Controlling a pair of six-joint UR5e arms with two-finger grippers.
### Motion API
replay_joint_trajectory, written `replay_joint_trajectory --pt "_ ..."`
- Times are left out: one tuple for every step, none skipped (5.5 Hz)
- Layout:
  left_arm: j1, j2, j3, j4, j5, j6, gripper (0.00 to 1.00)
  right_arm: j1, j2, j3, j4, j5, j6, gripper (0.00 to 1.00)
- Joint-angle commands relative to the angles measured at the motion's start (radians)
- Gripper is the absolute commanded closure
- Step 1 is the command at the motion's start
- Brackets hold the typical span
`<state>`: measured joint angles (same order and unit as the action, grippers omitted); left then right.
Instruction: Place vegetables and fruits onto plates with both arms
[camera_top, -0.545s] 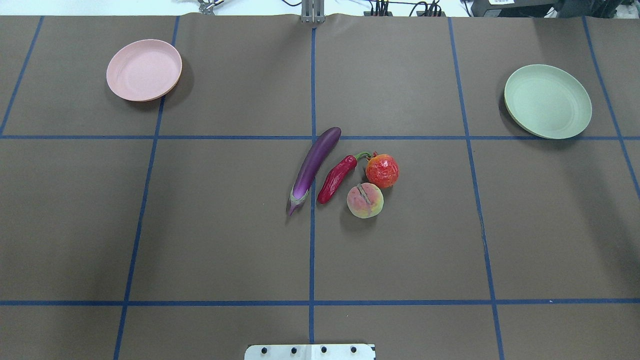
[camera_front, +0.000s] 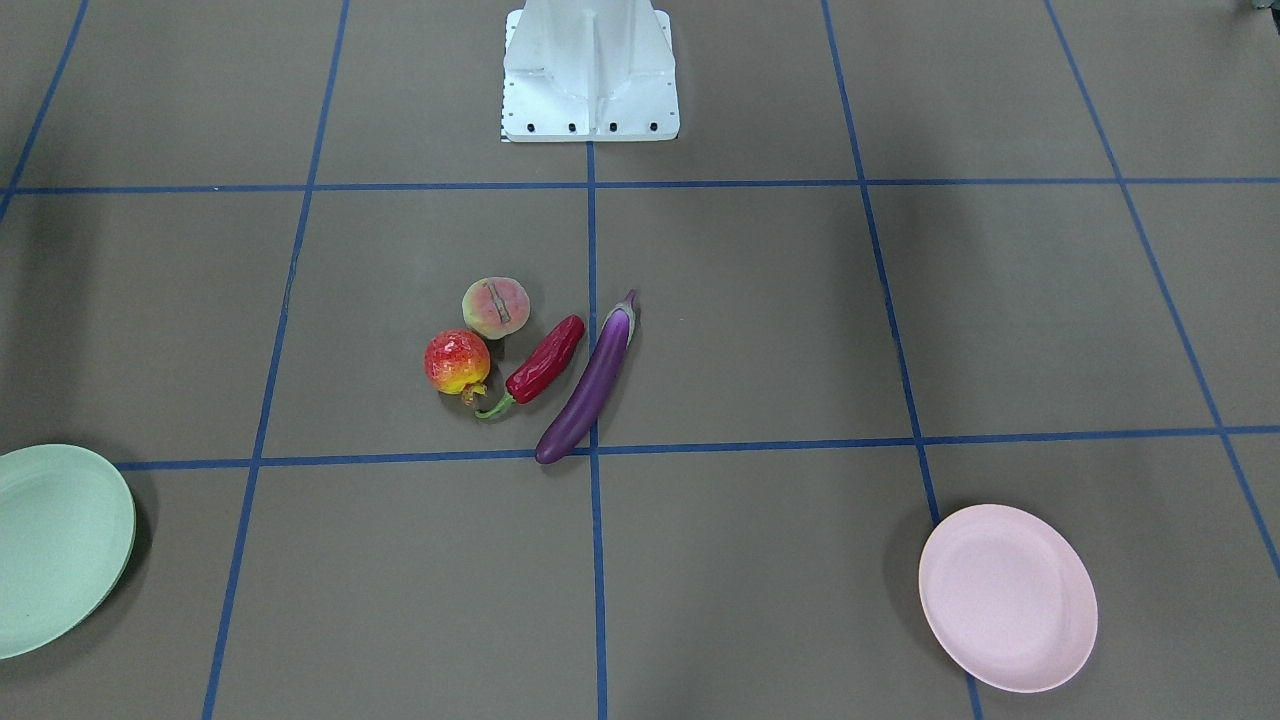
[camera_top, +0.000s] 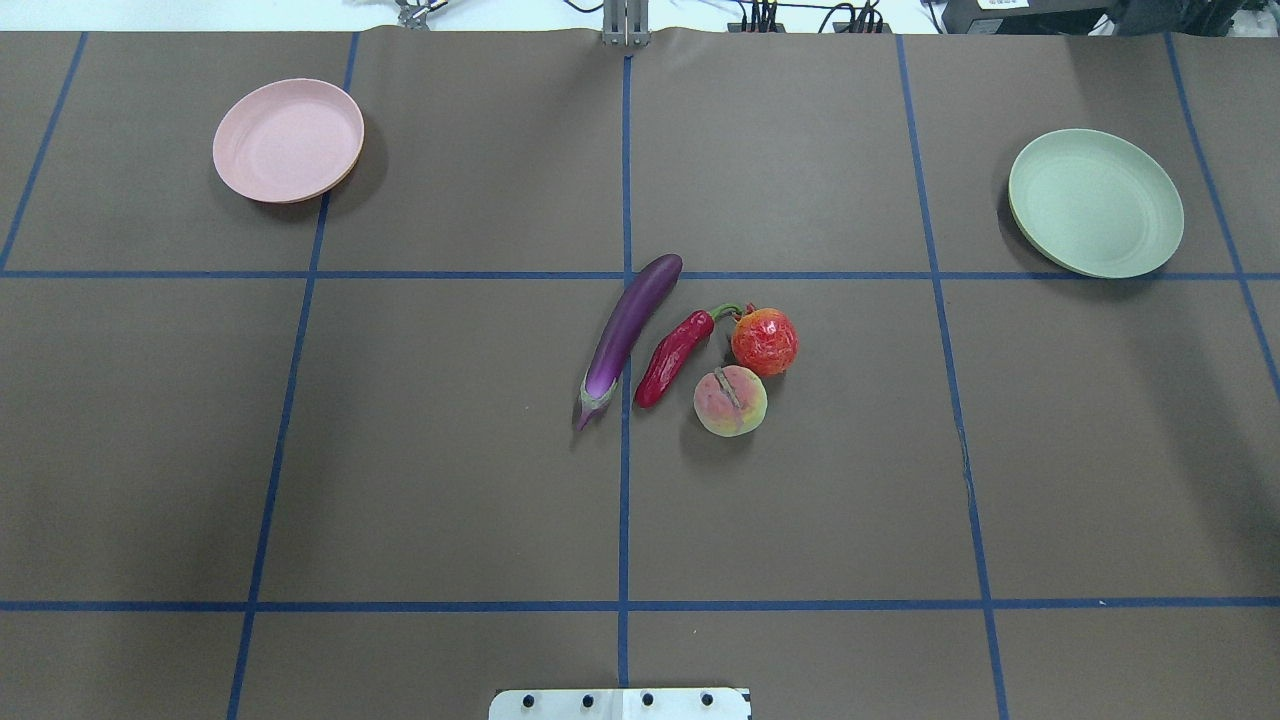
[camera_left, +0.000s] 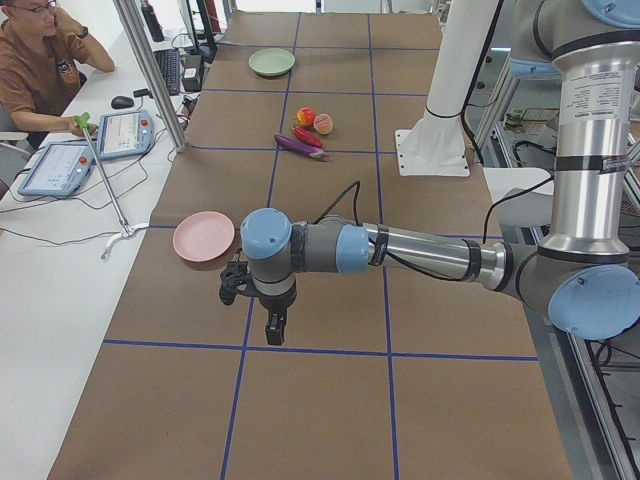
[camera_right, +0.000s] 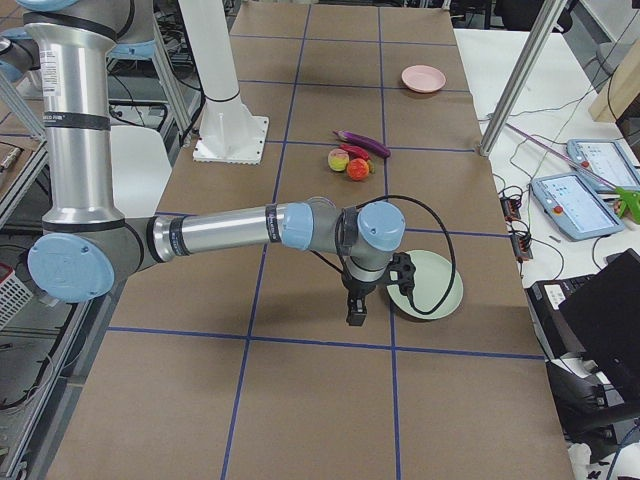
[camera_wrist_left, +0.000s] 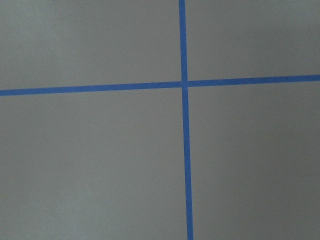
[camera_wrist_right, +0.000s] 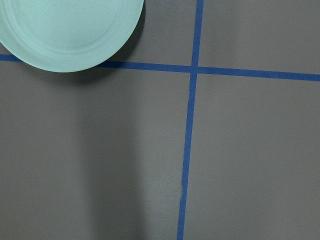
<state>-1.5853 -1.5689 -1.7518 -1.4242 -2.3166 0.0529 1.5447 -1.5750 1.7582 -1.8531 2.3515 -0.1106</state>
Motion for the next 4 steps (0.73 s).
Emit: replay_joint_trajectory --pt "0.005 -0.098 -0.005 0.004 -0.003 -0.001 0.0 0.0 0.009 0.001 0.0 0.0 0.0 0.0" --pt "0.01 -0.121 -0.008 -0.001 -0.092 -0.008 0.0 0.0 0.012 0.003 0.0 0.0 0.0 0.0" --pt "0.039 -0.153 -0.008 -0.072 -0.127 -0.007 0.0 0.0 0.026 0.003 0.0 0.0 0.009 0.0" --pt "0.06 -0.151 0.0 -0.185 -0.121 -0.068 0.0 0.0 0.032 0.006 0.002 0.002 0.014 0.0"
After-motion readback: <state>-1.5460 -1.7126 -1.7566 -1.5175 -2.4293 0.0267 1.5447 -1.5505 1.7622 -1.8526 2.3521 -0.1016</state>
